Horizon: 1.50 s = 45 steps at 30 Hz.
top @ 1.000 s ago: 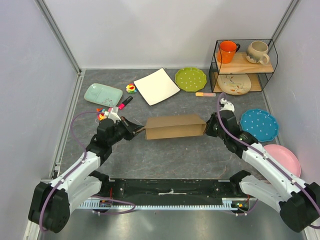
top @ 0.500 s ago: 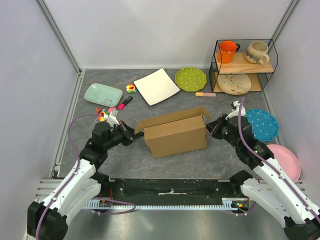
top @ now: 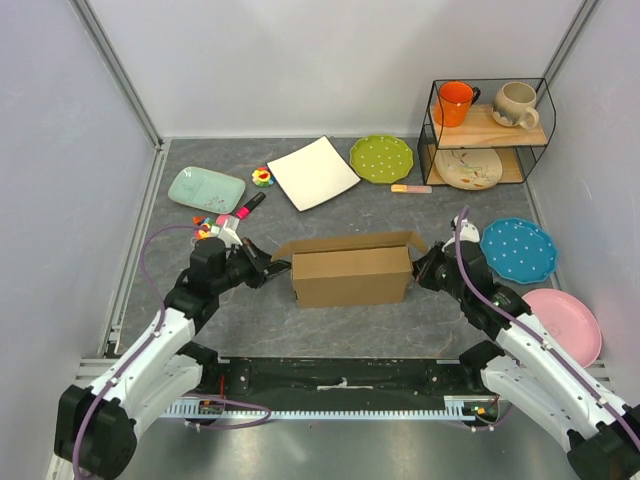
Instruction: Fold the paper box
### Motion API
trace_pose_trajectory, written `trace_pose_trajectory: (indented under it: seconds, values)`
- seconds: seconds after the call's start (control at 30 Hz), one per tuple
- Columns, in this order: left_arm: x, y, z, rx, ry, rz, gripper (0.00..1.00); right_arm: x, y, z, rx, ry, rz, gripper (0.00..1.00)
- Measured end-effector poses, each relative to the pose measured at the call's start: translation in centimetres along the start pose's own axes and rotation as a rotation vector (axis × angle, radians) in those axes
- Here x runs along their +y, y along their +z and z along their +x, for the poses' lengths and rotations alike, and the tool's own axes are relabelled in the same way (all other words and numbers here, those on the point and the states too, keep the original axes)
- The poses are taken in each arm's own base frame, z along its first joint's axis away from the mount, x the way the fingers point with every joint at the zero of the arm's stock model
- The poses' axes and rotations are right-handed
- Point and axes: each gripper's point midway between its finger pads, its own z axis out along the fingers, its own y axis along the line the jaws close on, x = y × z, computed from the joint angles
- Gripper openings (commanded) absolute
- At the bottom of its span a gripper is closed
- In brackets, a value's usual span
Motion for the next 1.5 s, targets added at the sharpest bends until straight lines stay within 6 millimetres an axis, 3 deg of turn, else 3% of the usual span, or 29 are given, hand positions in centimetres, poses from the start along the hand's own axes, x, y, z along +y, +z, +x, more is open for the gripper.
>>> trace_pose_trajectory:
  seconds: [0.13, 0.23, 0.37, 0.47, 0.63, 0.83, 0.9, 1.07, 1.2, 1.5]
  values:
    - [-0.1, 0.7, -0.5, -0.007, 0.003, 0.002, 0.05, -0.4, 0.3, 0.3, -0.003, -0.003, 0.006, 0.01]
    - [-0.1, 0.8, -0.9, -0.013, 0.01, -0.016, 0.08, -0.6, 0.1, 0.3, -0.006, -0.016, 0.008, 0.11]
    - [-0.1, 0.4, -0.8, -0.005, 0.051, -0.058, 0.13, -0.9, -0.8, 0.6, 0.008, -0.071, 0.022, 0.35]
    - [0.1, -0.3, -0.8, -0.011, 0.088, -0.089, 0.14, -0.9, -1.9, 0.1, 0.013, -0.117, 0.039, 0.42]
    - [0.7, -1.2, -1.0, -0.037, 0.125, -0.131, 0.15, 0.2, -3.7, -1.9, -0.042, -0.147, 0.015, 0.46]
    - [2.1, -1.4, -0.9, -0.035, 0.134, -0.196, 0.15, 0.1, -4.7, -2.6, -0.056, -0.16, 0.036, 0.47]
    - [2.4, -1.6, -1.0, -0.038, 0.141, -0.217, 0.15, 0.2, -5.2, -2.9, -0.056, -0.17, 0.039, 0.52]
    - [1.6, -2.7, -1.8, -0.067, 0.187, -0.236, 0.15, 2.4, -7.2, -5.4, -0.093, -0.222, -0.008, 0.62]
    - [0.4, -4.2, -2.6, -0.106, 0.233, -0.235, 0.16, 4.1, -8.4, -7.4, -0.127, -0.277, -0.039, 0.64]
    - [-1.3, -7.2, -3.6, -0.181, 0.311, -0.239, 0.16, 3.5, -6.2, -6.9, -0.042, -0.405, 0.016, 0.64]
